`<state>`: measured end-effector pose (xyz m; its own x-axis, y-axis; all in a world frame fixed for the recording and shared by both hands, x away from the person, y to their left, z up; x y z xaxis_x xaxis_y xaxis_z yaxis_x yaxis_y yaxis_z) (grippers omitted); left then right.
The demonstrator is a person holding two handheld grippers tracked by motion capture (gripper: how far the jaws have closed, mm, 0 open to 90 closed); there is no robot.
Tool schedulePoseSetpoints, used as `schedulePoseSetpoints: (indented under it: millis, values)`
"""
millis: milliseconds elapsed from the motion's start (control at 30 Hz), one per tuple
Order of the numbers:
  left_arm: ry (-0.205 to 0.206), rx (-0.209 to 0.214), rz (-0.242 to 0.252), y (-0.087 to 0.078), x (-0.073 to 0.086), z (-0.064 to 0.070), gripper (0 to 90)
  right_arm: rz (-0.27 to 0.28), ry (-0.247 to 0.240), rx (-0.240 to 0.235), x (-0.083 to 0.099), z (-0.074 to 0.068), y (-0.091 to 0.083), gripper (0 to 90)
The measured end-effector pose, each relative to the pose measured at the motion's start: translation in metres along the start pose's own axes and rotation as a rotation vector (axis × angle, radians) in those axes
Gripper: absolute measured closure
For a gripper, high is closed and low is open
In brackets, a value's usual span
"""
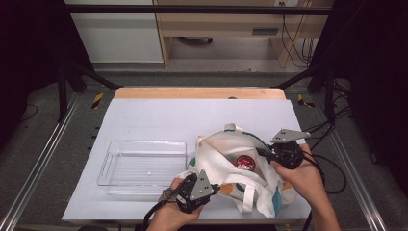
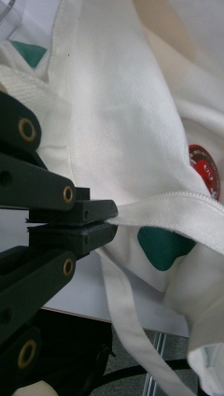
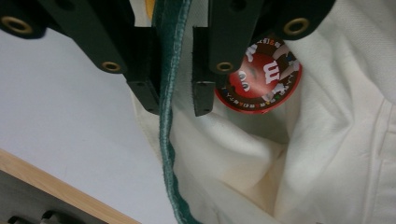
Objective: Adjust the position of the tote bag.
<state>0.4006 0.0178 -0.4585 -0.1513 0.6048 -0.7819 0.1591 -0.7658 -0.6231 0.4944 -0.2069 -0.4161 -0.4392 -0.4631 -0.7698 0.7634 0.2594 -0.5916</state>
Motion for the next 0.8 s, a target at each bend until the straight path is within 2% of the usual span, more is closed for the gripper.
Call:
schedulePoseSetpoints:
  millis: [200,400,800]
  values:
    - [0.007,-0.002,-0.031,0.005,0.005,0.005,89.1,0.02,0.028,0.036,-0.002,0.008,0.002,85.5]
    - [0.0,0.011,-0.069,0.011,0.014,0.007,89.3,0.048,0.088,0.05,-0.003,0.02,0.006,86.7]
    - [-0.002,0.025,-0.114,0.02,0.024,0.008,89.4,-0.001,0.172,0.053,0.014,0.035,0.032,86.8]
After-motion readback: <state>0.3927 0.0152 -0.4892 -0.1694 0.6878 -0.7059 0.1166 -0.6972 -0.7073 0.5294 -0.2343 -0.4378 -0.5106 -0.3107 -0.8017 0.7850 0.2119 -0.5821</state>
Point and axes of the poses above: each handheld gripper's, and its own axes: y roughly forward along the jaws, x roughly out of its underside, z roughly to its right, the point moved 6 cm from there along y, roughly forward along the jaws, and after that the axes turned 15 degrees about x, right-handed, at the moved point
